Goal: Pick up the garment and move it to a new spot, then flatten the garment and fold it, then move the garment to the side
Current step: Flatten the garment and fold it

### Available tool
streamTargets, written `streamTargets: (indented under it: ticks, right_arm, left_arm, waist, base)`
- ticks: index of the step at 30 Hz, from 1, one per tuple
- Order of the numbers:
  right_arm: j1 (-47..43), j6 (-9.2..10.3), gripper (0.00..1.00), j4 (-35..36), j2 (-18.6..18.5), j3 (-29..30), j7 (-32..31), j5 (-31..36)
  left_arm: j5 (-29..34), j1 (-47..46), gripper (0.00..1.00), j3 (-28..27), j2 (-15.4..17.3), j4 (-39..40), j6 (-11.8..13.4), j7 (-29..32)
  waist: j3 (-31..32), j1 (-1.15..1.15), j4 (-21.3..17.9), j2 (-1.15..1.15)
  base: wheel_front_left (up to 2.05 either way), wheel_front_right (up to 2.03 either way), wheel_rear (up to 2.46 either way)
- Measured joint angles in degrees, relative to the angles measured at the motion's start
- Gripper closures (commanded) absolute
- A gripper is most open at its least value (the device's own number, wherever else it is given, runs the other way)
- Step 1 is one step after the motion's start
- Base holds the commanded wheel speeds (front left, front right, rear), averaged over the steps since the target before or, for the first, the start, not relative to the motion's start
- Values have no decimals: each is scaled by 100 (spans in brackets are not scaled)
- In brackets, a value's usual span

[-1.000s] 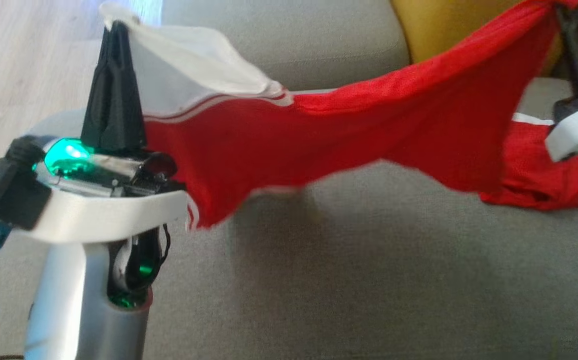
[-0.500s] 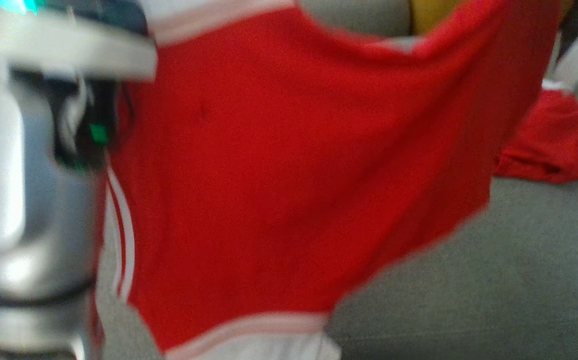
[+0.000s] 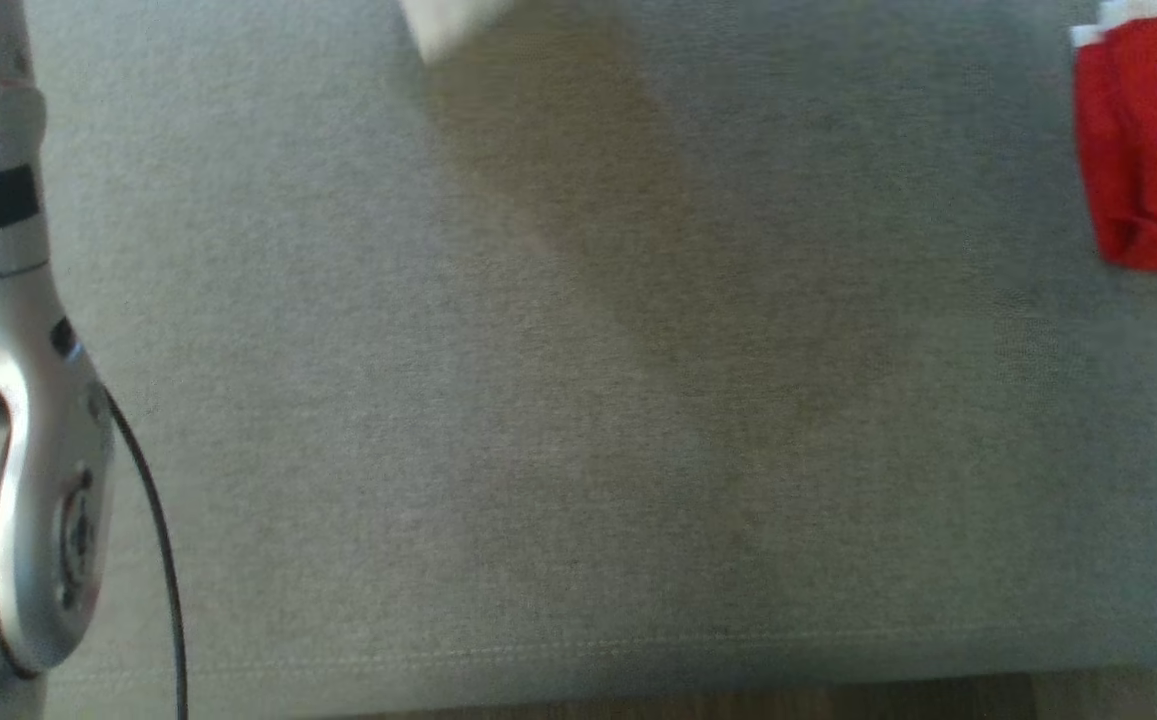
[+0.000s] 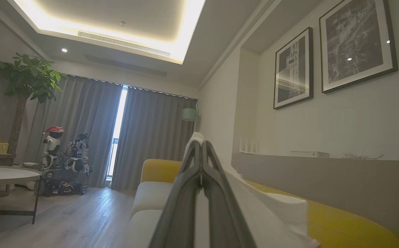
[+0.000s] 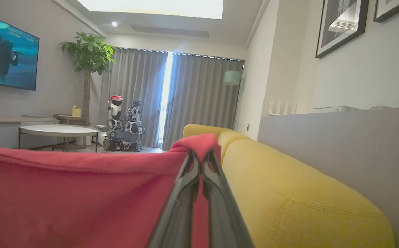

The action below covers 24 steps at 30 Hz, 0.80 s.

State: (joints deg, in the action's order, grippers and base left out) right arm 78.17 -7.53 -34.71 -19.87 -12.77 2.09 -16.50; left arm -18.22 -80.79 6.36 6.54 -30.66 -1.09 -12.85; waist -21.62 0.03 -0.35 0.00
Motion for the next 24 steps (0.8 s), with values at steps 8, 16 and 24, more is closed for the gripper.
streamTargets:
  ticks: [8,16,24]
  right_arm:
    - [-70,0,100,-970,74,-265,1006,-171]
    - [-1427,0,100,-1785,70,-1063,1104,-645]
    - [-2579,0,100,-1934,-141,-2267,693,-1572]
  left_arm:
    - [152,61,100,4,-33,-114,-255,-189]
    - [305,1976,100,234,-89,-120,-504,-192]
    - [357,3852,100,627,259,-205,-599,-187]
  waist:
    - [-188,-3,329,0]
    - [-36,-3,509,0]
    - [553,-4,567,1]
  base:
    - [0,0,0]
    - [0,0,0]
    - [0,0,0]
